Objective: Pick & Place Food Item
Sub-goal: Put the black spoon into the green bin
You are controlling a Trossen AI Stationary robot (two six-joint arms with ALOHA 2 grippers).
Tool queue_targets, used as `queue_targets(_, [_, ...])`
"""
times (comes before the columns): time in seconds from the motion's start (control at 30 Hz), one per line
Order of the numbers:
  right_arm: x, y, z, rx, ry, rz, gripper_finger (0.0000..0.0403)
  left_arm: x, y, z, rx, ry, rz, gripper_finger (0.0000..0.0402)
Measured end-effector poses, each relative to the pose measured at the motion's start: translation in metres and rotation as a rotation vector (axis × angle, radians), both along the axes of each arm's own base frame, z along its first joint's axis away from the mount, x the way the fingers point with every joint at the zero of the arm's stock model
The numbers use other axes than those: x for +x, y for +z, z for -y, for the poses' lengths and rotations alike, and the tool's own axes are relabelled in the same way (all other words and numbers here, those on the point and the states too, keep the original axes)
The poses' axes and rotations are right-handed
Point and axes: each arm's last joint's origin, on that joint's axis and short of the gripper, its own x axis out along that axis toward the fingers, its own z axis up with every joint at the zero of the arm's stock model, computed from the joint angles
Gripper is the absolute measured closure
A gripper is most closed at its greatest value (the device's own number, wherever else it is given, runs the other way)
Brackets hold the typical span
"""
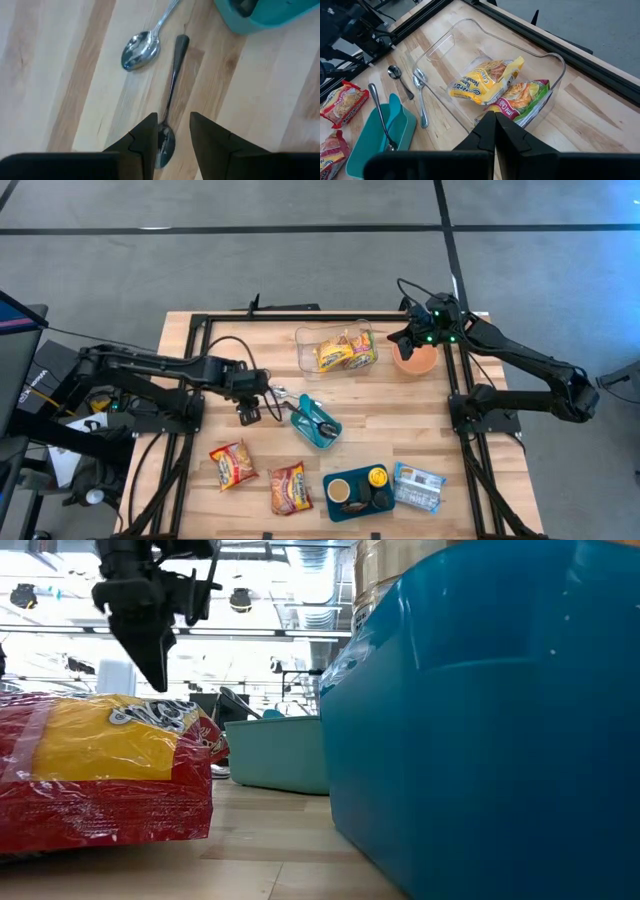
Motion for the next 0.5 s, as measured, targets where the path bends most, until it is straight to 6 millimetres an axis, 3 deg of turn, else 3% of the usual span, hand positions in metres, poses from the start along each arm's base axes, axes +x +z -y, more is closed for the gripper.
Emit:
queue_targets(0.2, [0.000, 0.000, 0.000, 0.000, 0.000, 0.000, 0.0403, -0.010, -0.021, 0.001, -0.034, -0.018, 0.009, 0.0294])
queue_targets(0.5, [0.000, 0.000, 0.000, -0.004, -0.003, 0.002, 0.0403, -0.007, -0.041, -0.003, -0.048, -0.009, 0.022, 0.0294])
